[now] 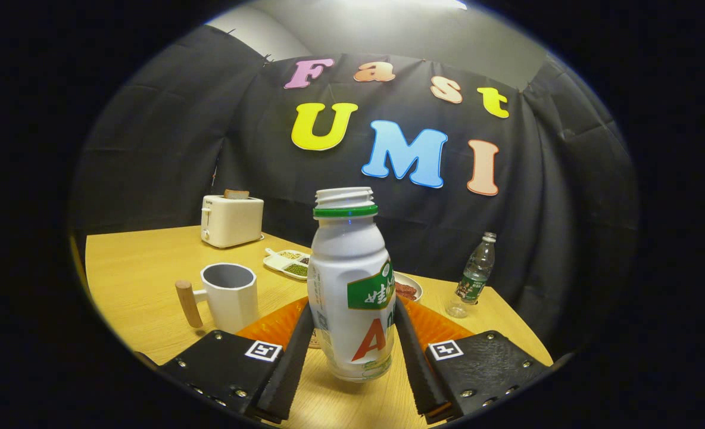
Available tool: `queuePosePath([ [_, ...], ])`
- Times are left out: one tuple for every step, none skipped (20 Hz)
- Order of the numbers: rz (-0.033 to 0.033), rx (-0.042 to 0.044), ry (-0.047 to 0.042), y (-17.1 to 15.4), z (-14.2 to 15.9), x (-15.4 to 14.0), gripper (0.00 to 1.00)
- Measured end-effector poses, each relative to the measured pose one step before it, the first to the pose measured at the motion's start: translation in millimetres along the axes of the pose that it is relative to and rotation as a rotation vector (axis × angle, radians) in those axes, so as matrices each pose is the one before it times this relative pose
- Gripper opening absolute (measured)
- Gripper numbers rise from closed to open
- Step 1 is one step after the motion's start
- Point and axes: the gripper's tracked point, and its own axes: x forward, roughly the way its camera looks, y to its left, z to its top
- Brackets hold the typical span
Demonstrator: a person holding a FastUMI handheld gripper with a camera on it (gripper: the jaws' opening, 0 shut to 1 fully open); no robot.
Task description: Take the bottle from table, then pour the juice into the cup, finally place the bottle on the coaster
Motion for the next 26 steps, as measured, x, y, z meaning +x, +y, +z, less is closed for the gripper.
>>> queuePosePath([
  [0.00115, -0.01044, 0.00467, 1.67, 0.44, 0.69, 0.75],
  [0.00014, -0.01132, 0.00514, 1.22, 0.04, 1.31, 0.75],
  [-0.00005, -0.01286, 0.00416, 1.11, 0.94, 1.14, 0.75],
  [-0.00208, -0.01561, 0.00394, 0.72, 1.01, 1.25, 0.75],
  [-0.00480, -0.01671, 0.00112, 0.31, 1.82, 0.78, 0.75],
  [-0.00454, -0.01975, 0.00214, 0.32, 0.90, 0.04, 0.75],
  [-0.00503, -0.02070, 0.00378, 0.02, 1.76, 1.09, 0.75],
  [-0.00389, -0.02032, 0.00436, 0.11, 1.53, 0.80, 0.75],
  [-0.00252, -0.01863, 0.00399, 0.78, 1.72, 0.22, 0.75],
  [-0.00237, -0.01800, 0.00192, 0.71, 0.93, 1.60, 0.75],
  [-0.00229, -0.01955, -0.00103, 1.25, 2.06, 0.29, 0.75],
  [-0.00470, -0.02280, -0.00123, 0.55, 2.36, 0.48, 0.75],
  [-0.00561, -0.02500, -0.00205, 0.15, 2.75, 0.42, 0.75],
  [-0.00302, -0.02447, -0.00067, 0.43, 2.46, 0.79, 0.75],
  [-0.00204, -0.02566, 0.00170, 0.55, 1.73, 1.29, 0.75],
  [-0.00335, -0.02627, 0.00214, 0.67, 1.42, 0.84, 0.75],
  [-0.00273, -0.02612, 0.00065, 0.70, 2.91, 0.49, 0.75],
  [-0.00189, -0.02638, 0.00057, 2.07, 1.16, 0.39, 0.75],
  [-0.00039, -0.02678, -0.00022, 1.61, 2.21, 0.12, 0.75],
  [-0.00082, -0.02486, -0.00112, 1.10, 1.76, 0.79, 0.75],
  [0.00129, -0.02577, 0.00161, 2.27, 1.65, 0.74, 0.75],
  [0.00164, -0.02599, 0.00333, 2.87, 0.45, 1.25, 0.75],
  [0.00428, -0.02643, 0.00590, 2.75, 0.34, 0.47, 0.75],
  [0.00305, -0.02733, 0.01211, 2.09, -0.32, 2.16, 0.75],
  [0.00157, -0.02369, 0.00837, 1.76, -0.57, 0.44, 0.75],
  [0.00260, -0.02029, 0.00588, 2.42, 0.36, 1.94, 0.75],
])
